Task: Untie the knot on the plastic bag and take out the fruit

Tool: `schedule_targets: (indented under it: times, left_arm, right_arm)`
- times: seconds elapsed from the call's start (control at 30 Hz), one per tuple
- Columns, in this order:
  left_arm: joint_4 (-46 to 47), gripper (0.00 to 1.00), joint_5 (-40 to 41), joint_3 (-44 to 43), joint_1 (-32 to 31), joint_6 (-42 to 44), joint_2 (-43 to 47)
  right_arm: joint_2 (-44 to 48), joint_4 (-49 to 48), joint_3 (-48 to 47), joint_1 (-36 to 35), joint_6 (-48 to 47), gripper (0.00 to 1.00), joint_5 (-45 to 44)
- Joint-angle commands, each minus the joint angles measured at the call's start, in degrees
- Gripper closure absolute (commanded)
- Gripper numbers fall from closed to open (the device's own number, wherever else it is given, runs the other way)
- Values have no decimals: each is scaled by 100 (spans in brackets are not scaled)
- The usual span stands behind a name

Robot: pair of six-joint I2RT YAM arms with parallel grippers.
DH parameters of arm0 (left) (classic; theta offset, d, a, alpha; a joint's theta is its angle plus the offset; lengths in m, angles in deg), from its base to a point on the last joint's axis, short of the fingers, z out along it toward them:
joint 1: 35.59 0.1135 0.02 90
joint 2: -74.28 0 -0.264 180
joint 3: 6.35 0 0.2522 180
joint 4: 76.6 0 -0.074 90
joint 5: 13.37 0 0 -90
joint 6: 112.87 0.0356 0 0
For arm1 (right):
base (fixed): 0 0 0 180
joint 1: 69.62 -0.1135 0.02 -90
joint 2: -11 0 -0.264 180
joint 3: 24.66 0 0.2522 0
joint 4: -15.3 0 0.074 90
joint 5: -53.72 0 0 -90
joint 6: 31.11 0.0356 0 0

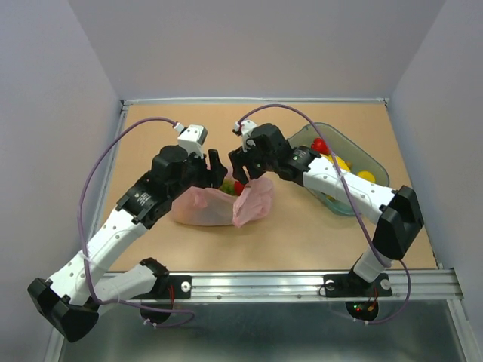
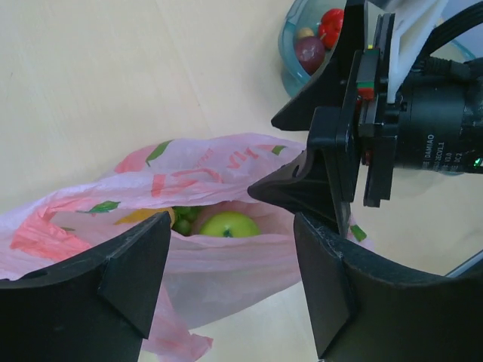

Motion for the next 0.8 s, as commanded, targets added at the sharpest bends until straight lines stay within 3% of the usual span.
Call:
schedule_targets:
  times: [0.0,0.07,0.1,0.2,0.5,0.77]
  left_arm:
    - [353,26,59,307,-169,-20,21]
    - [415,27,24,422,-248,-73,-14]
    - [423,27,15,510,-275,-90,-23]
    - [476,27,6,651,-328,-152,38]
    - [1091,27,-293,994,-424,-134,-285]
    - [1400,32,498,1100,-477,-765,-1297]
  right_arm:
    - [110,-41,-129,49,-139,45,26]
    - [144,-50,-67,84,-121,62,18]
    - [162,-41,-41,84,-121,77,-35]
    - [232,-41,56,128,-121,99,-123]
    - [303,-50,109,233,-121,100,-88]
    - [241,-76,109,260,-77,100,-35]
